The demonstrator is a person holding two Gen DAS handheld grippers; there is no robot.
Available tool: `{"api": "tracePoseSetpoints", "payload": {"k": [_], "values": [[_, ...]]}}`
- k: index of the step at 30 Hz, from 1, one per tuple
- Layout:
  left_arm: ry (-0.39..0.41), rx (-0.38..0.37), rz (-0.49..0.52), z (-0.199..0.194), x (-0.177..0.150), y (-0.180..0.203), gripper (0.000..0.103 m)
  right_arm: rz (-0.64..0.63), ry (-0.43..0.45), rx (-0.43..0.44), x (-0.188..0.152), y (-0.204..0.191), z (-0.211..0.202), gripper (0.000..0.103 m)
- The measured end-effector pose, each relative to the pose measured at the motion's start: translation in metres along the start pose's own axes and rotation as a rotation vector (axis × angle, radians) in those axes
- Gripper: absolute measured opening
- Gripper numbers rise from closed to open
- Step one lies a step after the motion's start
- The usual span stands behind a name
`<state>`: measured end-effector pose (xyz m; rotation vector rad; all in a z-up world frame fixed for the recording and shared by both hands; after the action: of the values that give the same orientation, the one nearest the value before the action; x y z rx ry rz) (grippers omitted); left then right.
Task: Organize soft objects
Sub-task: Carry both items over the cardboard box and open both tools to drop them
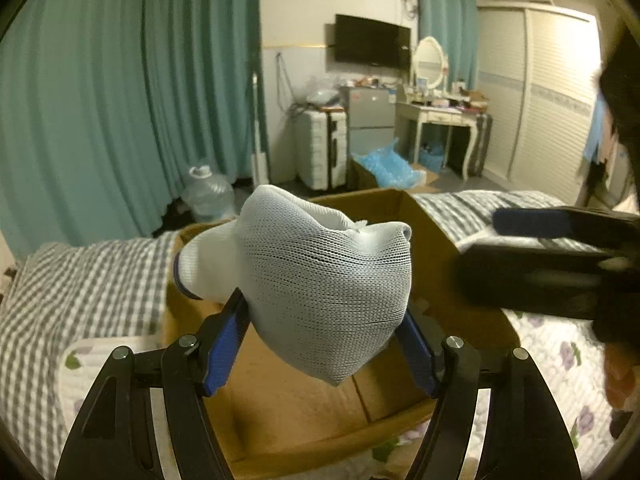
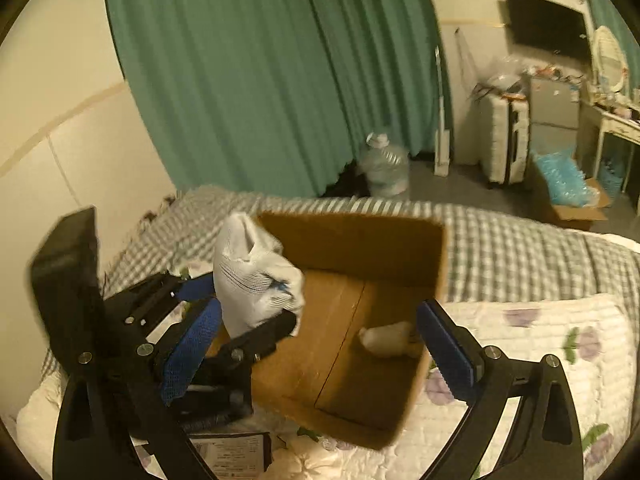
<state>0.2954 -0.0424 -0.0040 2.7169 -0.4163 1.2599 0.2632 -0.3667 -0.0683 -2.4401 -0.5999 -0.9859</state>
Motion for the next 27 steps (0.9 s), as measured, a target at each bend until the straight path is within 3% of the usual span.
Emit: {"api": "tracePoseSetpoints", "payload": {"k": [6,14,17,23,27], "values": [[0.042,-0.042,0.031,0.005,-0.009,-0.003,0.071,0.048,-0.053,0.017,-0.003,0.015,0.036,0.098],[0.110,-0.097,0.046,-0.010,-0.007,0.000,0.071,0.063,-0.043,-0.027,-0.002,0.020,0.036,0.098],[0.110,-0.096,0.045,-0.018,-0.004,0.002,0.071,0.092,0.001,-0.046,-0.002,0.023,0.015,0.098],[0.084,-0.005,0.043,-0.047,-0.010,0.005,0.071,0.090,0.101,-0.111,-0.011,0.014,-0.063,0.098],[0.165,0.082,0.021,-0.095,-0.024,0.012,0.072,0.035,0.139,-0.146,-0.031,-0.009,-0.111,0.098]]}}
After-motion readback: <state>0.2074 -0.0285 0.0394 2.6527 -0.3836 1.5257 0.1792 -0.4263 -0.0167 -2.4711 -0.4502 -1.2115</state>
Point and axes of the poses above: each gripper's, at about its wrist camera, not at the fingertips, and z roughly the way its jaws point, y to its right, x to its top, the point moved 1 cm from there along z, roughly the way its jaws point, and after that the axes turned 6 degrees about -y, right-handed, at the moved point
